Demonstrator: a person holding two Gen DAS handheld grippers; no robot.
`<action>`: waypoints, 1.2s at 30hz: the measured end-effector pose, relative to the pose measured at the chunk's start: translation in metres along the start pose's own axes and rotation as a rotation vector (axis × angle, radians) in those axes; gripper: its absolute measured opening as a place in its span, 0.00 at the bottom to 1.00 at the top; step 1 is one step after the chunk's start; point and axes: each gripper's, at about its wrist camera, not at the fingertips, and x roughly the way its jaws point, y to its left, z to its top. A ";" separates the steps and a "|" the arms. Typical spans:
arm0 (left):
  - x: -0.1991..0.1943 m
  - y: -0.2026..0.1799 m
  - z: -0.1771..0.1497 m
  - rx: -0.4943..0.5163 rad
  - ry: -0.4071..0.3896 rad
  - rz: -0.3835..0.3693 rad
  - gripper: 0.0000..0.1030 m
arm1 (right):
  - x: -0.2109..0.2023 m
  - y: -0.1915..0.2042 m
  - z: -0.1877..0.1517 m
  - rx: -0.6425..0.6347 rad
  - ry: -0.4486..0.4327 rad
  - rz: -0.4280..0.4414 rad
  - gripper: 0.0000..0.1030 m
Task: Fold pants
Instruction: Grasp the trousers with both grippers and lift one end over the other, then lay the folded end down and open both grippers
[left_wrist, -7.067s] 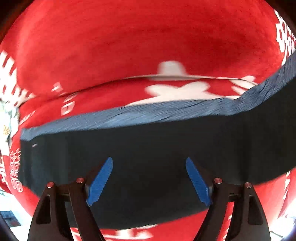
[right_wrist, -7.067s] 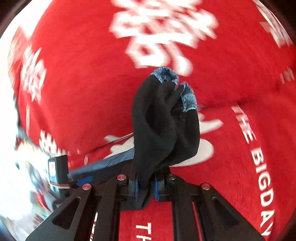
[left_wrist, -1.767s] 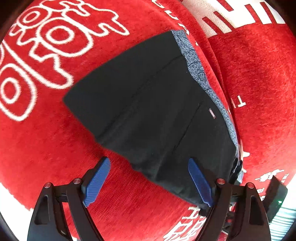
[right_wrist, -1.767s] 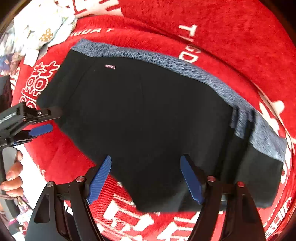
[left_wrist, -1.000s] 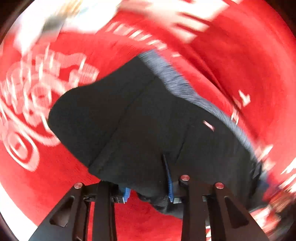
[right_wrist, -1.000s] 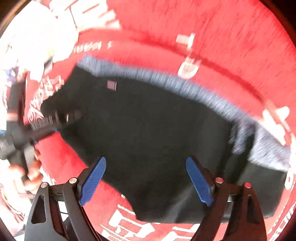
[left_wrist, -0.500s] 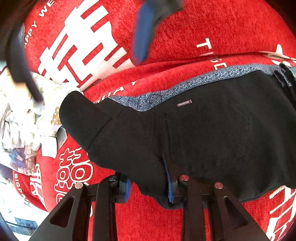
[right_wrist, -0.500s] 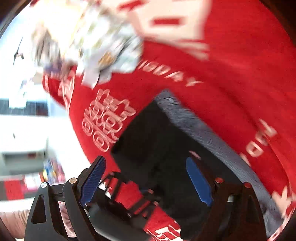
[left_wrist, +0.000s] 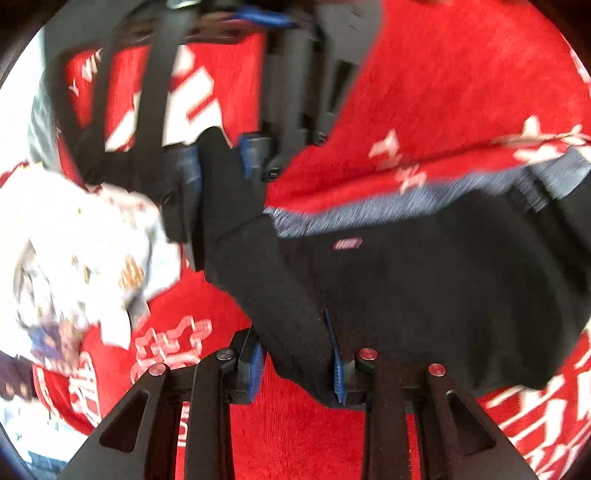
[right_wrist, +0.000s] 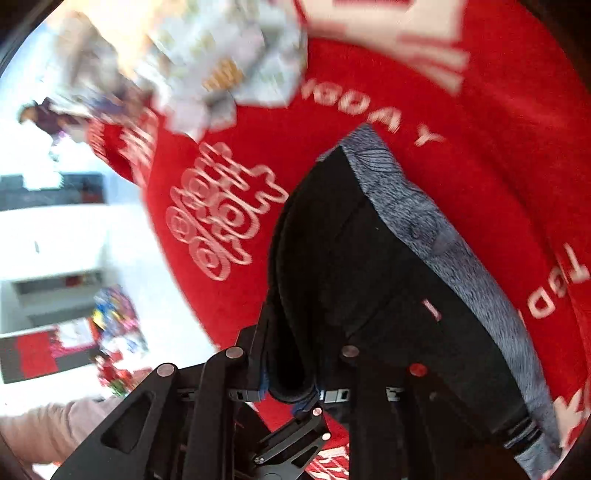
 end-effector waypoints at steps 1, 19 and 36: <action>-0.014 -0.006 0.009 0.013 -0.029 -0.005 0.30 | -0.016 -0.006 -0.008 0.025 -0.038 0.032 0.20; -0.114 -0.246 0.087 0.354 -0.191 -0.232 0.30 | -0.198 -0.210 -0.300 0.431 -0.550 0.158 0.20; -0.110 -0.231 0.056 0.396 -0.004 -0.307 0.52 | -0.130 -0.281 -0.357 0.648 -0.499 0.006 0.21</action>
